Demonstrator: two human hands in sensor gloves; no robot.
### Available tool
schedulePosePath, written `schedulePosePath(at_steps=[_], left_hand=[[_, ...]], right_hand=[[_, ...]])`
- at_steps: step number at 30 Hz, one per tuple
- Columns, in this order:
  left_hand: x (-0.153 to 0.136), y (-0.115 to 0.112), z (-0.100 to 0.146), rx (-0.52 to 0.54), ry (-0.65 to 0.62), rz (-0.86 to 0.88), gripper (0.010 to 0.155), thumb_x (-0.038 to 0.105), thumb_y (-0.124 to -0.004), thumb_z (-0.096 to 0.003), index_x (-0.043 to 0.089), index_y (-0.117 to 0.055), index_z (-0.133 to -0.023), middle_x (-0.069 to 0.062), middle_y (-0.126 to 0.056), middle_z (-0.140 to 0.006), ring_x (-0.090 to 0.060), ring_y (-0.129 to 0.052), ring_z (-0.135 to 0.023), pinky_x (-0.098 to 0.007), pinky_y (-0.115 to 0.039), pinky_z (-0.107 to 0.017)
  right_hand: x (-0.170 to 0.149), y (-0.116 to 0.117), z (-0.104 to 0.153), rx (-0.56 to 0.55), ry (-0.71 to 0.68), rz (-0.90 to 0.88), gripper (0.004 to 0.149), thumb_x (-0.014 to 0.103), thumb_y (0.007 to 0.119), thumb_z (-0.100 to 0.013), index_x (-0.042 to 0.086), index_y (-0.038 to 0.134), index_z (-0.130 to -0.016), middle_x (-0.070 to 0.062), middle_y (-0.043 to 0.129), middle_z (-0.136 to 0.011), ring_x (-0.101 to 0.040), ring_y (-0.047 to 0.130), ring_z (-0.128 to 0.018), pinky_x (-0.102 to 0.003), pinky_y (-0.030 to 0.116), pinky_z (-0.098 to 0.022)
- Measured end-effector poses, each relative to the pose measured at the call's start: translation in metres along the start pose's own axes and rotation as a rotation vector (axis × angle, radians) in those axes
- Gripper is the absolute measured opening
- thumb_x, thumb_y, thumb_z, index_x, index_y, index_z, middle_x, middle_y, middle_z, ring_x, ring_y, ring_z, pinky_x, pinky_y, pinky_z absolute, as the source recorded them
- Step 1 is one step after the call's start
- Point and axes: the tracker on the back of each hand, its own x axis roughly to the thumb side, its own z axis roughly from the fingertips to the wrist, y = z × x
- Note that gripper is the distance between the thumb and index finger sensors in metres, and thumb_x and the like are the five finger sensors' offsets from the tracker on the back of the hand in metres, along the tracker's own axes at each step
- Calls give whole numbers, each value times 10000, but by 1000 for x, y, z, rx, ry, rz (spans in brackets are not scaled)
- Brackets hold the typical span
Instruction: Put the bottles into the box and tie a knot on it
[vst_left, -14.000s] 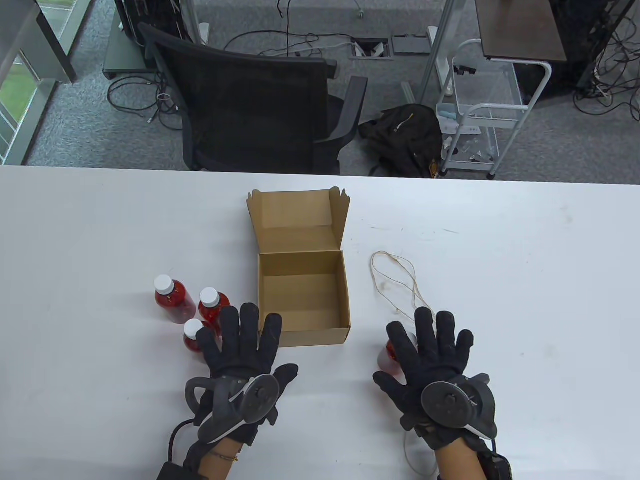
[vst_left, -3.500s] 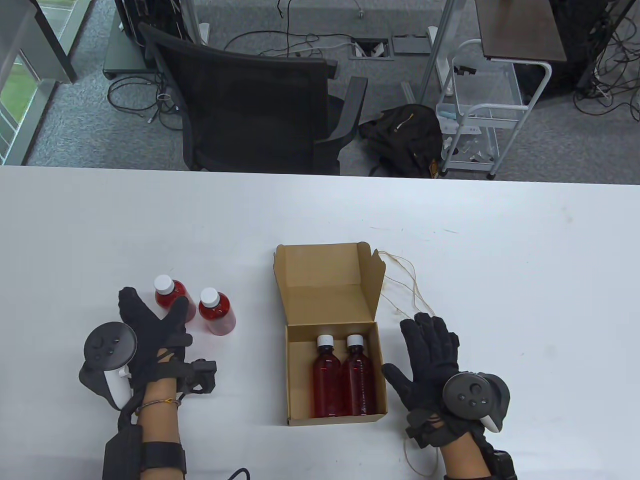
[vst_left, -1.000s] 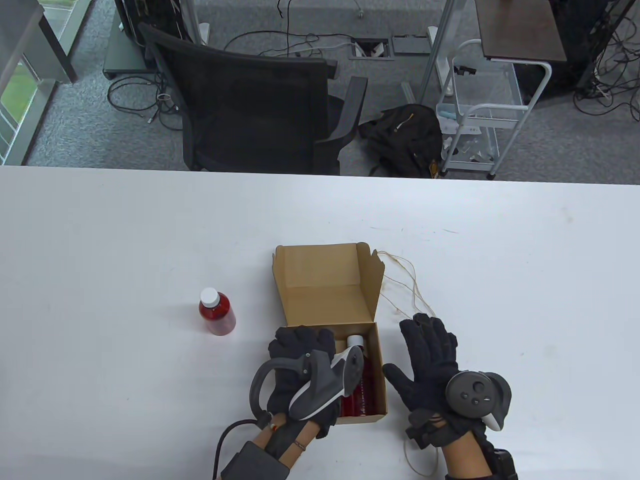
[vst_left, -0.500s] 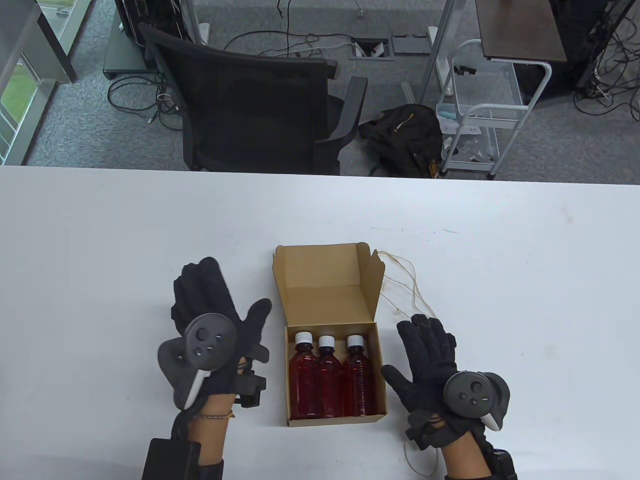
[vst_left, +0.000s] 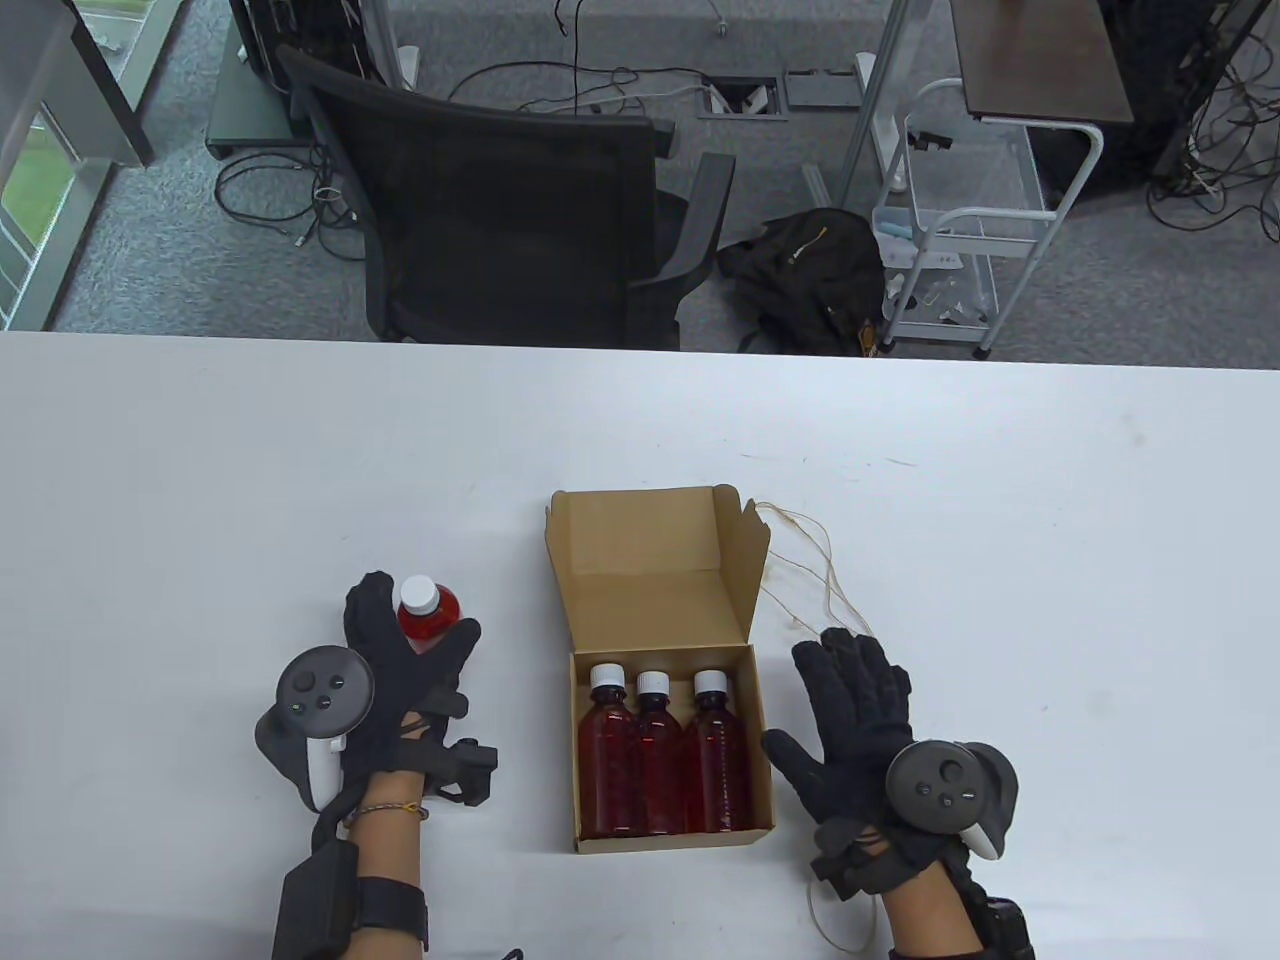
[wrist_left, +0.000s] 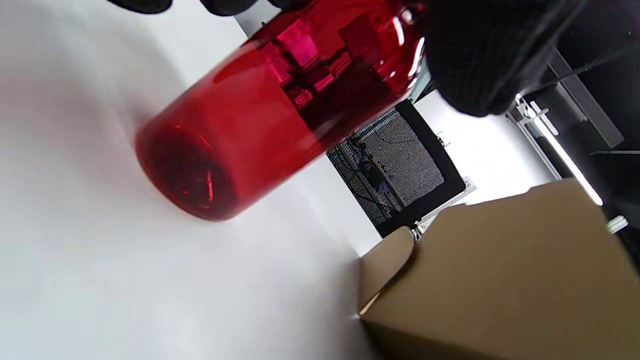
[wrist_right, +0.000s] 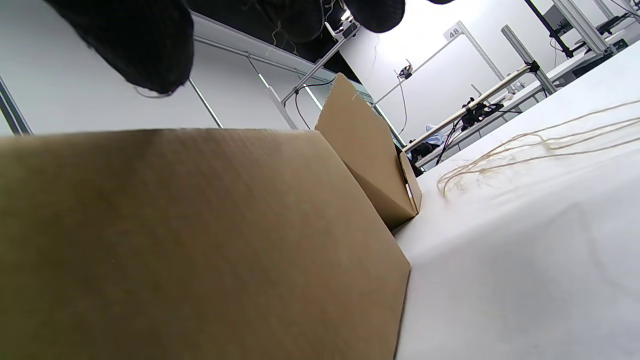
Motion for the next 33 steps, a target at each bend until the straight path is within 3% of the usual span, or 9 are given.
schedulePosePath(at_steps=[4, 8, 13, 19, 26, 27, 28, 30, 33], left_hand=[[-3, -7, -4, -6, 29, 23, 1017, 526, -891, -483, 172, -236, -1176, -270, -312, -1249, -574, -490, -1108, -752, -553, -698], [-6, -11, -5, 0, 18, -23, 976, 486, -910, -483, 219, -266, -1165, -233, -448, -1232, -522, -642, -1075, -724, -608, -692], [10, -4, -2, 5, -33, -88, 960, 486, -912, -489, 189, -303, -1169, -210, -555, -1204, -503, -717, -1041, -706, -648, -680], [70, 11, 14, 4, -201, -102, 945, 561, -864, -509, 186, -331, -1193, -253, -640, -1151, -503, -832, -943, -648, -723, -655], [149, -10, 65, -82, -432, -236, 1017, 595, -803, -537, 65, -213, -1173, -292, -592, -1170, -459, -1031, -694, -508, -886, -479], [155, -14, 70, -99, -453, -240, 1008, 587, -800, -542, 116, -178, -1181, -280, -589, -1179, -463, -1044, -672, -506, -894, -463], [165, -22, 78, -135, -484, -256, 943, 575, -792, -546, 269, -175, -1190, -274, -604, -1181, -468, -1059, -643, -504, -904, -440], [176, -33, 90, -191, -513, -291, 817, 566, -760, -560, 426, -249, -1182, -296, -622, -1170, -460, -1076, -621, -485, -920, -419], [187, -54, 104, -275, -548, -357, 685, 553, -748, -563, 420, -482, -1180, -328, -642, -1155, -464, -1086, -598, -481, -927, -397]], right_hand=[[0, 0, 0, 0, 1, -5, 818, 527, 753, -499, 131, 385, -1113, -270, 292, -1137, -560, 212, -972, -765, 160, -603], [-1, 0, -1, 2, 4, -3, 818, 527, 753, -499, 130, 386, -1112, -270, 295, -1136, -559, 212, -972, -764, 162, -603], [-1, 1, -1, 7, 5, -4, 818, 526, 754, -499, 130, 385, -1113, -270, 295, -1136, -559, 212, -972, -763, 161, -603], [0, 1, -1, 11, 6, -3, 818, 525, 754, -498, 129, 385, -1112, -271, 297, -1136, -560, 213, -972, -764, 161, -603], [0, 2, -1, 15, 10, -1, 816, 524, 752, -500, 129, 384, -1112, -272, 297, -1135, -560, 215, -971, -763, 163, -603], [0, 2, -1, 17, 11, -2, 816, 523, 753, -499, 129, 384, -1111, -272, 297, -1135, -560, 213, -971, -763, 162, -602], [0, 2, -1, 18, 11, -3, 817, 524, 752, -500, 128, 382, -1112, -271, 296, -1135, -559, 213, -971, -764, 162, -602], [0, 2, -1, 17, 8, -2, 817, 524, 752, -499, 128, 383, -1112, -272, 297, -1135, -559, 213, -971, -764, 162, -602], [0, 2, -1, 16, 7, -7, 816, 524, 751, -500, 130, 382, -1112, -270, 296, -1135, -559, 212, -971, -764, 162, -602]])
